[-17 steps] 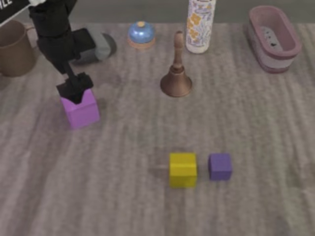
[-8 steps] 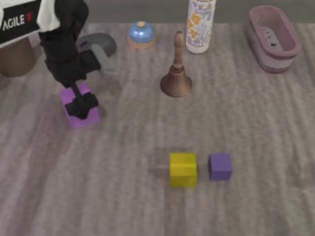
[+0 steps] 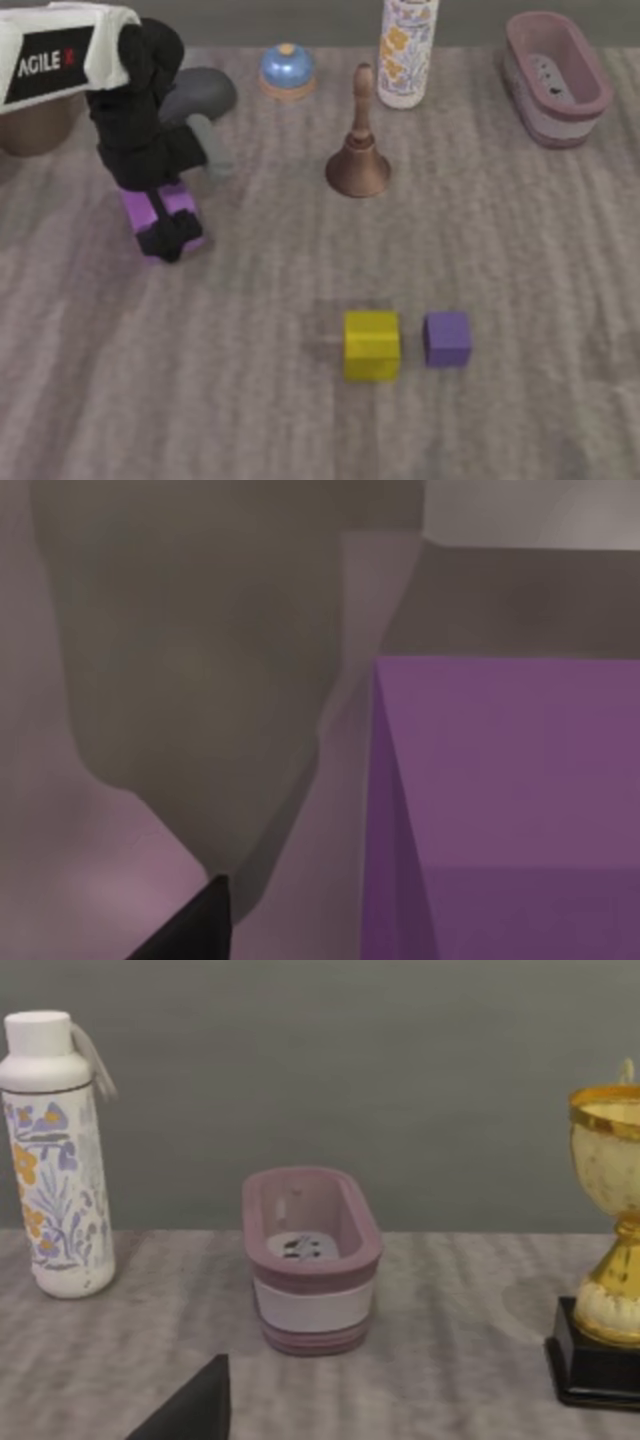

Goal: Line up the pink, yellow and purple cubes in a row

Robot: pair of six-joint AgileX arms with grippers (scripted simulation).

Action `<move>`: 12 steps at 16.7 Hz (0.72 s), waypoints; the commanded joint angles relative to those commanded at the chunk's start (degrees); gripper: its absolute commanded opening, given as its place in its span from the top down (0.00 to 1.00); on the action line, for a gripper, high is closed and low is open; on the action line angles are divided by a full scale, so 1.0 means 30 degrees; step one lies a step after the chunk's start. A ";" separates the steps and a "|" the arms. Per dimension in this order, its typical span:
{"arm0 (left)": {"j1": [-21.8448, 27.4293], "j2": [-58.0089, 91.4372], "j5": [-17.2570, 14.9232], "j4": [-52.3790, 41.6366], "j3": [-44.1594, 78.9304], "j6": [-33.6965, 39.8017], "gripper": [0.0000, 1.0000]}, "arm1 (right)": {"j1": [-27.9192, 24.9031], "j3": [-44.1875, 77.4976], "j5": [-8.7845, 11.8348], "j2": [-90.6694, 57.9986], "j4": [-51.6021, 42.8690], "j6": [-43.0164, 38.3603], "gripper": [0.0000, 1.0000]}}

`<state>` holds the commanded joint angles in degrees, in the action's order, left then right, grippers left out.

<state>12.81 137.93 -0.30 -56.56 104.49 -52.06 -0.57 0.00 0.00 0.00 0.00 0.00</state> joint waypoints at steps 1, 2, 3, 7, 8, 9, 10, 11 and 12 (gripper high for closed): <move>0.0000 0.0000 0.0000 0.0000 0.0000 0.0000 0.15 | 0.0000 0.0000 0.0000 0.0000 0.0000 0.0000 0.00; 0.0000 0.0000 0.0000 0.0000 0.0000 0.0000 0.23 | 0.0000 0.0000 0.0000 0.0000 0.0000 0.0000 0.00; 0.0000 0.0000 0.0000 0.0000 0.0000 0.0000 0.30 | 0.0000 0.0000 0.0000 0.0000 0.0000 0.0000 0.00; 0.0000 0.0000 0.0000 0.0000 0.0000 0.0000 0.60 | 0.0000 0.0000 0.0000 0.0000 0.0000 0.0000 0.00; 0.0000 0.0000 0.0000 0.0000 0.0000 0.0000 0.68 | 0.0000 0.0000 0.0000 0.0000 0.0000 0.0000 0.00; 0.0000 0.0000 0.0000 0.0000 0.0000 0.0000 0.75 | 0.0000 0.0000 0.0000 0.0000 0.0000 0.0000 0.00; 0.0000 0.0000 0.0000 0.0000 0.0000 0.0000 0.83 | 0.0000 0.0000 0.0000 0.0000 0.0000 0.0000 0.00; 0.0000 0.0000 0.0000 0.0000 0.0000 0.0000 0.90 | 0.0000 0.0000 0.0000 0.0000 0.0000 0.0000 0.00; 0.0000 0.0000 0.0000 0.0000 0.0000 0.0000 0.98 | 0.0000 0.0000 0.0000 0.0000 0.0000 0.0000 0.00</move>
<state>12.81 137.93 -0.30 -56.56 104.49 -52.06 -0.57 0.00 0.00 0.00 0.00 0.00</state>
